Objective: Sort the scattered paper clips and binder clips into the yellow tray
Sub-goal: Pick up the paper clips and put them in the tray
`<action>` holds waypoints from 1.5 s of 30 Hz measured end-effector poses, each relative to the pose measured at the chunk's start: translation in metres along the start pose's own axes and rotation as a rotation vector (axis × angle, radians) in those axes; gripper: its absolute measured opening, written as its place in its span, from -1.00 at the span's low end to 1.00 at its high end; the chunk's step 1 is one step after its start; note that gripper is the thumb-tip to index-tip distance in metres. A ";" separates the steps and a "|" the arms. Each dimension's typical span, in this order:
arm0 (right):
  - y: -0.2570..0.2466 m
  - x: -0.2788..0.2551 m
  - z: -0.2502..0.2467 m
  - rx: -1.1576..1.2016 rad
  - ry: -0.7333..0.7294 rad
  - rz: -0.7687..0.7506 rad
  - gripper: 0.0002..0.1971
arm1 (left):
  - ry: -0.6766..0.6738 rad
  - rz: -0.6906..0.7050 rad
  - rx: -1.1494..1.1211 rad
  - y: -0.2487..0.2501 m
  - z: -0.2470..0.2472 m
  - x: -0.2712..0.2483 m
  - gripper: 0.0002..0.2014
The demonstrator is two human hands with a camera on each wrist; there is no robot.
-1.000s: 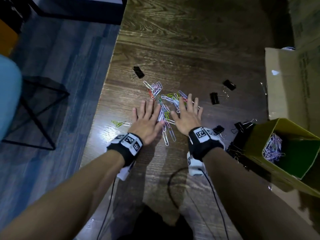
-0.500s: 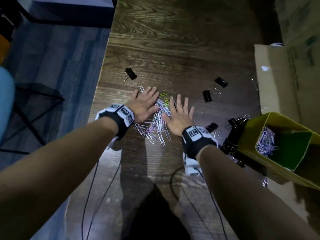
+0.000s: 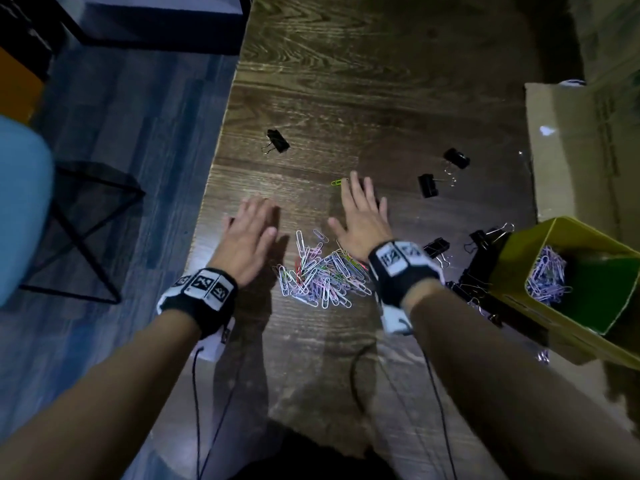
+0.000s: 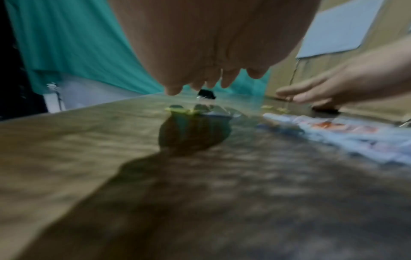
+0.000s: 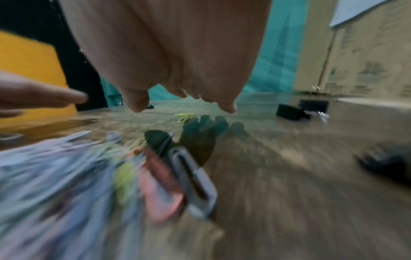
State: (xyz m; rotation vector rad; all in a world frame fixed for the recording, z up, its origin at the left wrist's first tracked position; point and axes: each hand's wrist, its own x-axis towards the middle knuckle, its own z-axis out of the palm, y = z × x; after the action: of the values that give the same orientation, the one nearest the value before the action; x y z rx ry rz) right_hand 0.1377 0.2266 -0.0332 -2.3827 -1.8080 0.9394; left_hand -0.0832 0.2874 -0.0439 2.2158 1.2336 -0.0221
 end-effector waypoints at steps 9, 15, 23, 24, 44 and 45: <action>0.001 -0.018 0.008 -0.109 -0.243 -0.112 -0.29 | -0.294 0.127 0.236 0.033 0.037 -0.024 -0.20; 0.001 -0.079 0.037 0.092 -0.105 -0.031 -0.36 | -0.373 0.217 0.067 0.048 0.037 -0.032 -0.26; -0.011 -0.064 0.049 0.091 -0.051 0.207 -0.35 | -0.366 0.223 0.263 0.062 0.037 0.021 -0.35; -0.014 -0.069 0.054 0.096 -0.046 0.200 -0.36 | -0.376 0.245 0.297 0.063 0.040 0.016 -0.35; -0.012 -0.166 0.085 0.119 0.052 0.038 -0.24 | -0.246 0.368 0.139 0.048 0.047 -0.086 -0.33; -0.011 -0.165 0.083 0.115 0.061 0.054 -0.23 | -0.196 0.348 0.189 0.046 0.042 -0.085 -0.36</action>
State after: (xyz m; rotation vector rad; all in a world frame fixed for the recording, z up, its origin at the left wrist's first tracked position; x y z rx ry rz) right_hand 0.0644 0.0570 -0.0228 -2.3746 -1.6301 0.9370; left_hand -0.0847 0.1827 -0.0308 2.4951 0.7574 -0.2196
